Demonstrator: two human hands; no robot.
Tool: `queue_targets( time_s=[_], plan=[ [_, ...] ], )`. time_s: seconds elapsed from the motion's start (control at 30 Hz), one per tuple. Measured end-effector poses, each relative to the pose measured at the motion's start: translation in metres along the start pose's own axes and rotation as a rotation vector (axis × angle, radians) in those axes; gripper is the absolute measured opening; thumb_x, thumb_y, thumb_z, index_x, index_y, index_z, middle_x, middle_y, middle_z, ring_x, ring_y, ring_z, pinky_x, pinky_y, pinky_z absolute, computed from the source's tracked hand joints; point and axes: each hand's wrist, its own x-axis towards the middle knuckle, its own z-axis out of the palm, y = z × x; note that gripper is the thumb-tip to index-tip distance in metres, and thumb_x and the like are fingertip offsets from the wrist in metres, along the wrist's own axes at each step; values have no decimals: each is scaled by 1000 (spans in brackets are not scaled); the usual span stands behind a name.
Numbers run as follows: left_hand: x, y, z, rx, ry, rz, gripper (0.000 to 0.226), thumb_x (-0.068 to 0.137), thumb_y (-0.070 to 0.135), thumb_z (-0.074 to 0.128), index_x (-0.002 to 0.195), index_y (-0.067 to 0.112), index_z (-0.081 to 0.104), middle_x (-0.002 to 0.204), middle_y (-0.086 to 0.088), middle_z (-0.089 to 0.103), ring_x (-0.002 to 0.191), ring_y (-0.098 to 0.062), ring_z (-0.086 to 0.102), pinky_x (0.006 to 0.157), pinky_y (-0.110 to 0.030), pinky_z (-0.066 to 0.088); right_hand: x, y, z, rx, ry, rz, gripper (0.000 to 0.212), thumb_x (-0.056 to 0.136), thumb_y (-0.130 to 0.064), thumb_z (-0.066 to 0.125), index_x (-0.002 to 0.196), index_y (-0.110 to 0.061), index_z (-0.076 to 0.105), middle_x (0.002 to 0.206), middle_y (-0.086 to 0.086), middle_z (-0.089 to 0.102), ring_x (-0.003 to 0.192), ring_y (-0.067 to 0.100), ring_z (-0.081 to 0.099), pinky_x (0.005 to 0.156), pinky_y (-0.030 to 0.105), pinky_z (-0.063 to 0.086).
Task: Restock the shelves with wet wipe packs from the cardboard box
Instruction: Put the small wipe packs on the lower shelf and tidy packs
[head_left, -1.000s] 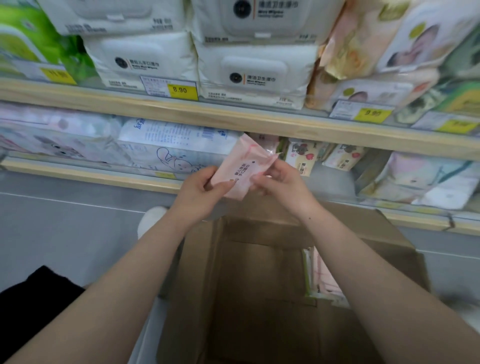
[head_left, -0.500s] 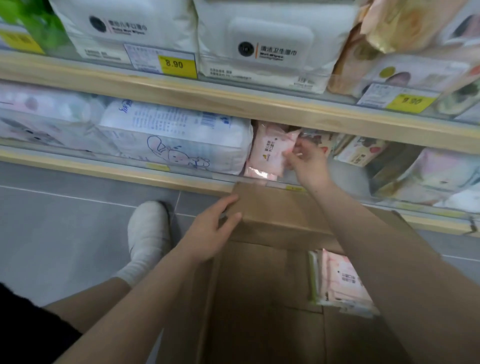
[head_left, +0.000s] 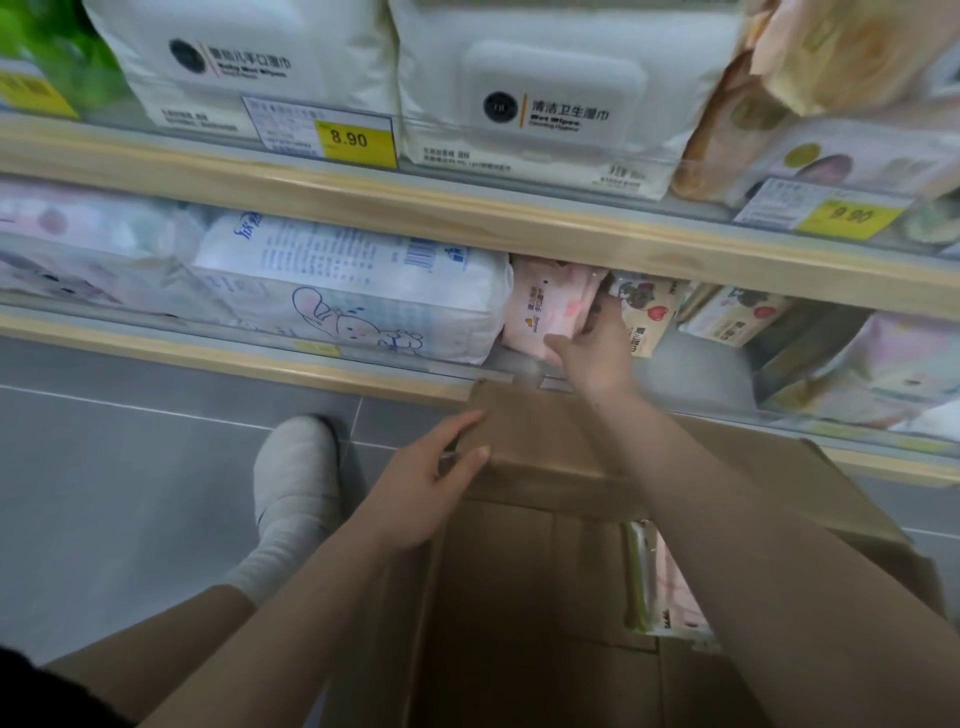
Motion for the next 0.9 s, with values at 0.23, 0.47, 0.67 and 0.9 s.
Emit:
queue_targets(
  time_s=[0.23, 0.47, 0.67, 0.9],
  plan=[
    [1, -2, -1, -11, 5, 9, 42, 94, 38, 50, 135, 40, 42, 123, 18, 50, 114, -1, 48, 94, -16, 38, 3, -2, 13, 38, 2, -67, 65, 82, 5, 54, 140, -13, 31, 118, 12, 60, 89, 28, 63, 76, 20, 44],
    [0, 3, 2, 84, 30, 39, 42, 94, 33, 50, 136, 34, 44, 127, 9, 50, 116, -7, 48, 97, -20, 36, -17, -6, -12, 85, -85, -108, 57, 84, 1, 61, 135, -11, 40, 129, 6, 53, 81, 13, 60, 80, 22, 45],
    [-6, 17, 21, 571, 196, 191, 49, 88, 46, 34, 119, 21, 62, 130, -11, 52, 122, -31, 47, 106, -48, 35, -65, -5, -75, 5, -146, -130, 49, 88, -5, 60, 134, -12, 44, 119, -6, 49, 82, 2, 57, 75, 8, 42],
    [-3, 64, 93, 796, 1, 384, 48, 84, 41, 36, 124, 23, 57, 123, -2, 58, 114, -25, 54, 106, -54, 31, -135, 43, -168, -25, -7, -77, 32, 86, -1, 63, 115, -12, 58, 100, -3, 59, 81, -2, 58, 77, 6, 46]
  ],
)
